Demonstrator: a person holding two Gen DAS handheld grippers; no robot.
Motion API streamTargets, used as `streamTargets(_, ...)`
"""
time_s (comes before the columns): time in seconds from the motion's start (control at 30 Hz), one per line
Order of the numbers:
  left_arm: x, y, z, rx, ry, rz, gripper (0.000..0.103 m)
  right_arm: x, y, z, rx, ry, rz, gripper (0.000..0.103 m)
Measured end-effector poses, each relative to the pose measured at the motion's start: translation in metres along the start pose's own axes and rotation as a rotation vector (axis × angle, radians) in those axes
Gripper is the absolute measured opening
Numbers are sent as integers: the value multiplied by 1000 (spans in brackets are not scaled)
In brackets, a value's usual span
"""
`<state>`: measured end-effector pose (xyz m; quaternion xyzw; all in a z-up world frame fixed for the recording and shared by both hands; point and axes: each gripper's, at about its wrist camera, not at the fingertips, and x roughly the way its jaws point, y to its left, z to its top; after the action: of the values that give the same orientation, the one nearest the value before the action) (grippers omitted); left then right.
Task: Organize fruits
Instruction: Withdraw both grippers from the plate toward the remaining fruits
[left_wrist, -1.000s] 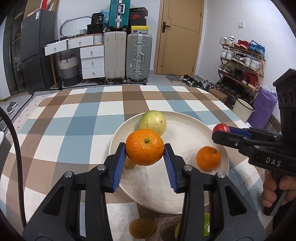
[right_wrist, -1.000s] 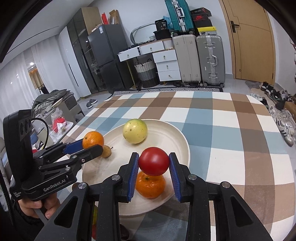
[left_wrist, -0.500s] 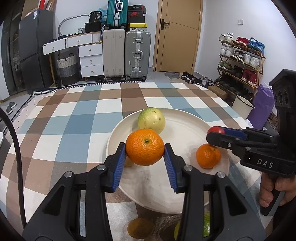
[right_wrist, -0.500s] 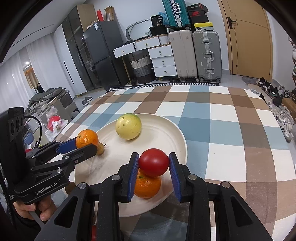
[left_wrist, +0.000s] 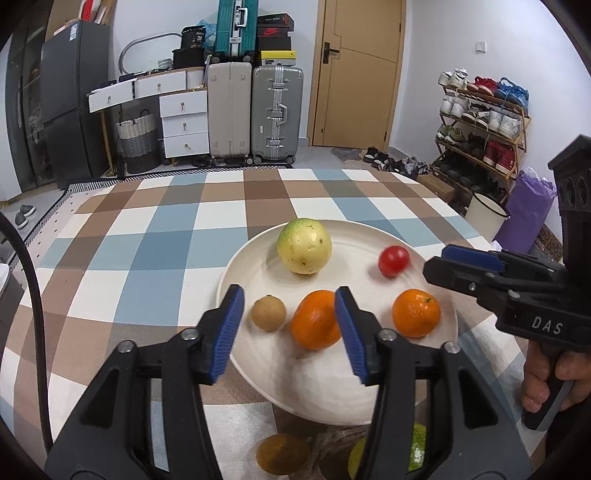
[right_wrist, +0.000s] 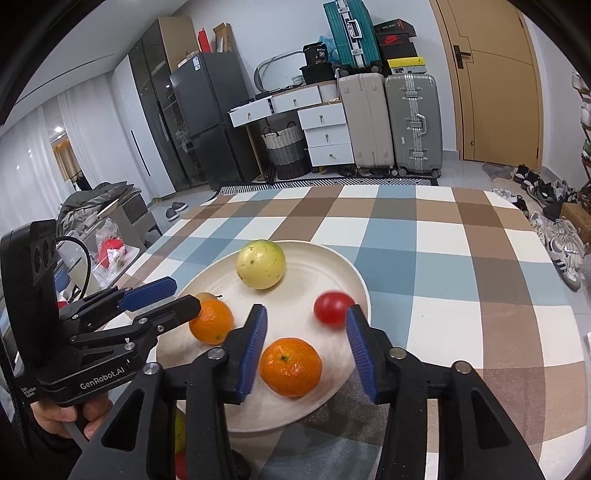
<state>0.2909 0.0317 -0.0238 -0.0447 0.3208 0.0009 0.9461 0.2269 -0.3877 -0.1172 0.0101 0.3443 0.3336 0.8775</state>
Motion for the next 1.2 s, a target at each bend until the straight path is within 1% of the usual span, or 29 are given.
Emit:
streamTargets(0.03,-1,2,0,-8,-7,0,59,-1,0,0,-2,-2,-4,50)
streamTargets(0.1,-5,5,-1,-16,-17,1,65,-2,1,-1,-7,-1,-12,52)
streamTargets(0.17,-9,7,-3,-20,-22,5,71,-4,1,-2,-11,-1,-18,59)
streamTargets(0.23,-13,9,-4,-21,-31,7,80,-7,1,-4,-12,-9,-22,72)
streamTargets(0.27,-15,9,-4,-21,-38,8,81,-9,1,-5,-12,-14,-22,75)
streamTargets(0.33,-18,11,-5,-20,-44,11,82,-11,2,-5,-15,-20,-21,85)
streamTargets(0.47,-24,12,-8,-26,-45,19,85,-16,3,-8,-20,-34,-18,93)
streamTargets(0.53,-27,12,-10,-29,-43,28,87,-18,4,-10,-24,-34,-22,99)
streamTargets(0.6,-29,12,-11,-28,-43,23,89,-19,5,-11,-32,-38,-36,101)
streamTargets(0.67,-33,11,-12,-27,-50,24,94,-19,6,-12,-37,-34,-38,101)
streamTargets(0.7,-35,10,-13,-25,-56,26,100,-21,6,-13,-37,-32,-41,102)
streamTargets(0.73,-39,10,-14,-23,-65,27,102,-21,6,-14,-36,-31,-42,102)
streamTargets(0.87,-53,8,-18,-24,-83,28,102,-27,3,-18,-20,-24,-49,102)
streamTargets(1.2,-85,1,-31,-20,-85,19,102,-51,5,-31,-15,-11,-63,102)
